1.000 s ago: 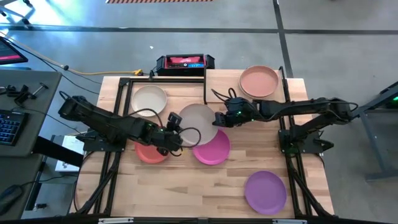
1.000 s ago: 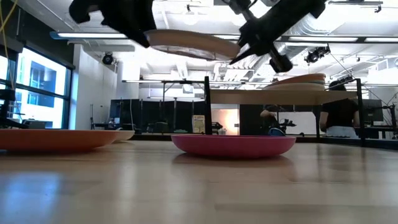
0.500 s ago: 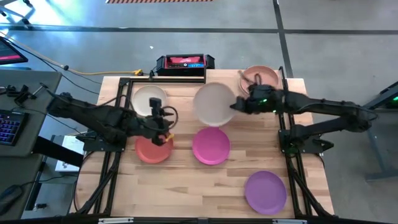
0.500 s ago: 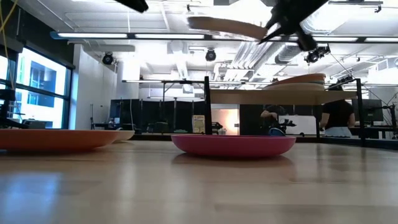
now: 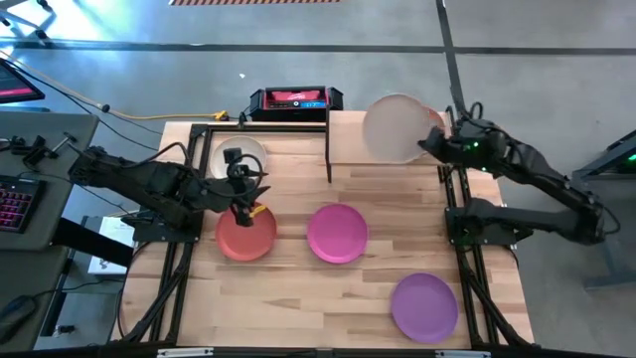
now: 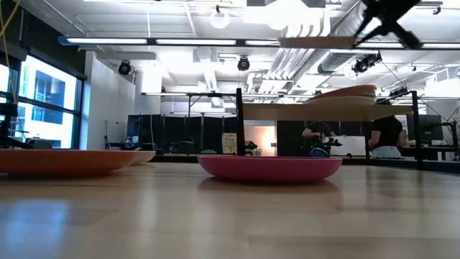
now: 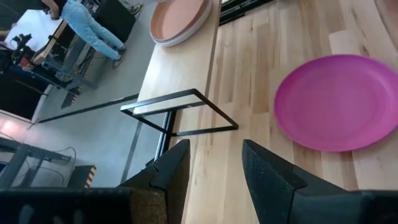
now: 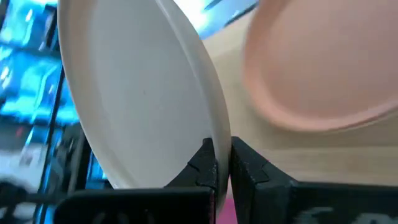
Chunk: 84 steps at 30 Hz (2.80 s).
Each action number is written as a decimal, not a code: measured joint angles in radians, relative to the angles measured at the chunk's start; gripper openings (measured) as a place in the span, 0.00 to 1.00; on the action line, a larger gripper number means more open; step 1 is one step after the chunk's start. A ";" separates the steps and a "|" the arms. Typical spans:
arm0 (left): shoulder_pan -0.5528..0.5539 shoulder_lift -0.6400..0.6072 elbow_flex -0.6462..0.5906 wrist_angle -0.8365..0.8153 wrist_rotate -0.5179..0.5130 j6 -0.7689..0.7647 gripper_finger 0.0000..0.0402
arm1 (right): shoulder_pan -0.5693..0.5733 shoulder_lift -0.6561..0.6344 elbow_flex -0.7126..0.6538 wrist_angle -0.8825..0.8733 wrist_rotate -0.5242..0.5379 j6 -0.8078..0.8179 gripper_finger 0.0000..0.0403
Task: Place and stack plates onto a shelf
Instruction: Stack the light brown plate on top of the brown plate on the shelf
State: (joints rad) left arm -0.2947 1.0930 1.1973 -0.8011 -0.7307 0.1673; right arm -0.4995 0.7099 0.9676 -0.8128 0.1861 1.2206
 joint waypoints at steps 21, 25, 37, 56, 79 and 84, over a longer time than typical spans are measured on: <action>0.001 0.006 -0.002 -0.017 0.002 0.000 0.34 | -0.385 0.101 0.000 -0.151 -0.085 0.019 0.00; 0.001 0.006 -0.002 -0.019 0.002 0.000 0.34 | -0.422 0.140 0.000 -0.151 -0.117 0.010 0.00; 0.001 0.006 -0.002 -0.027 0.002 -0.006 0.34 | -0.478 0.170 0.000 -0.144 -0.178 -0.069 0.09; 0.001 0.006 -0.002 -0.025 0.002 -0.027 0.34 | -0.502 0.096 0.000 -0.164 -0.232 -0.114 0.26; 0.001 0.006 -0.001 -0.008 0.002 -0.060 0.34 | -0.502 0.117 0.000 -0.211 -0.216 -0.130 0.26; 0.001 0.006 -0.001 -0.008 0.002 -0.062 0.34 | -0.502 0.157 0.000 -0.207 -0.218 -0.148 0.26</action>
State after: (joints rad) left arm -0.2939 1.0992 1.1961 -0.8093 -0.7284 0.1048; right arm -1.0012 0.8672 0.9680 -1.0203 -0.0314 1.0721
